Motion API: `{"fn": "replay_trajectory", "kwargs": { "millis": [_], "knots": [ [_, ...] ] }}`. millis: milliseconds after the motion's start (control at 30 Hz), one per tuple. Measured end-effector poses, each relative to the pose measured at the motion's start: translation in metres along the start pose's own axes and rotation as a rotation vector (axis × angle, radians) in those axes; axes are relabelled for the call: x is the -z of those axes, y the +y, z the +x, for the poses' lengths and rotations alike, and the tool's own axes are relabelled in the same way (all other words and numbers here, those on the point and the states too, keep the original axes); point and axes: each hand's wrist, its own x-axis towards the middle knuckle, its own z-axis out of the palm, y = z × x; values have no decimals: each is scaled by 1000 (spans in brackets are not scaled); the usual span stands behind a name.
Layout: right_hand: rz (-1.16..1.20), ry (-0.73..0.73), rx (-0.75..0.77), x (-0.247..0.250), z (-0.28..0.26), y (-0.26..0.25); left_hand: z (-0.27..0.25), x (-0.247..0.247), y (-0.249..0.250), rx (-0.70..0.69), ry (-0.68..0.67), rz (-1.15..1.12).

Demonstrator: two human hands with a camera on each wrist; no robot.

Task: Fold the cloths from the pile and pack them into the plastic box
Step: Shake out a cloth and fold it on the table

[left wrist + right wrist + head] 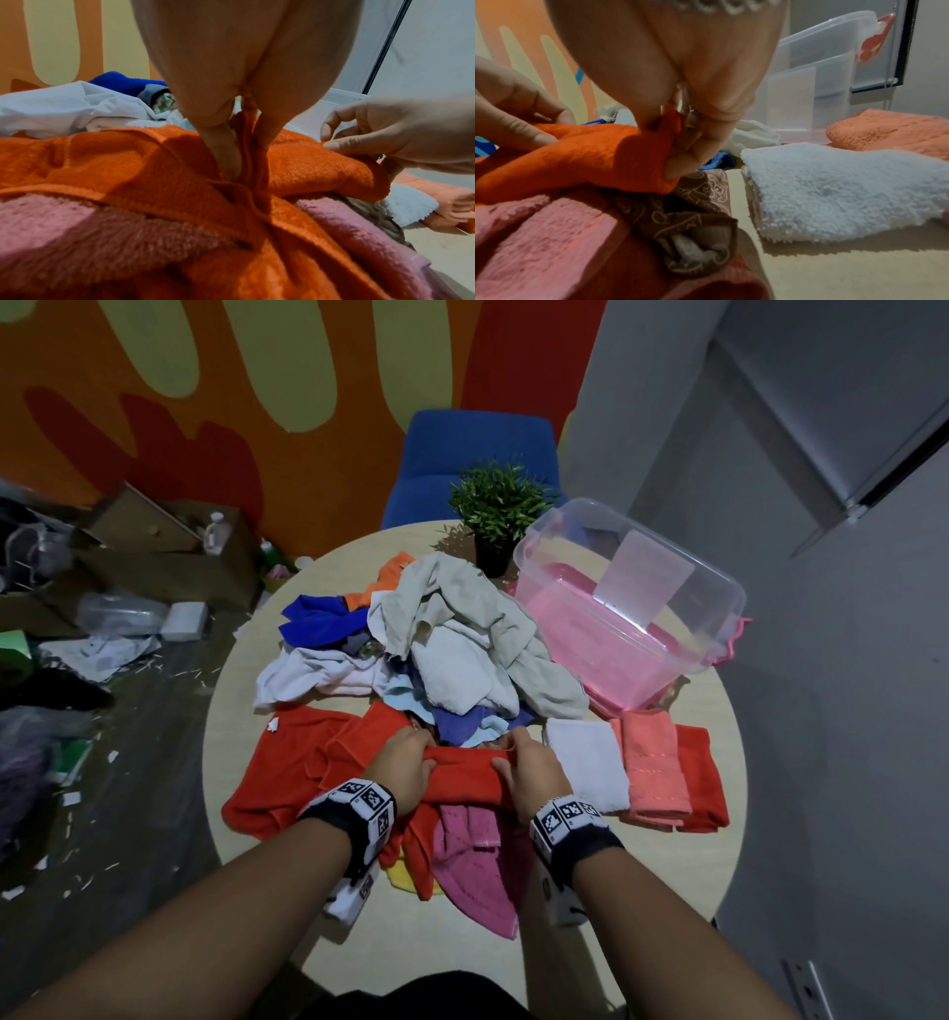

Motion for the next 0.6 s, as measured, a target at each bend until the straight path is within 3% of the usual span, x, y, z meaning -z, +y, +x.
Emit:
{"fn": "replay_trajectory", "kwargs": {
  "millis": [133, 233, 367, 500, 600],
  "knots": [
    [-87, 19, -11, -4, 4, -3, 4, -4, 4, 34, -3, 81],
    [-185, -5, 5, -9, 2, 1, 0, -6, 9, 49, -67, 297],
    [-269, -20, 82, -13, -3, 4, -6, -5, 14, 62, -6, 440],
    [-209, 17, 186, -6, -7, 3, -9, 4, 26, -42, 6, 375],
    [-71, -35, 299, 2, -12, 1, -11, 15, 39, -220, -13, 79]
  ]
}}
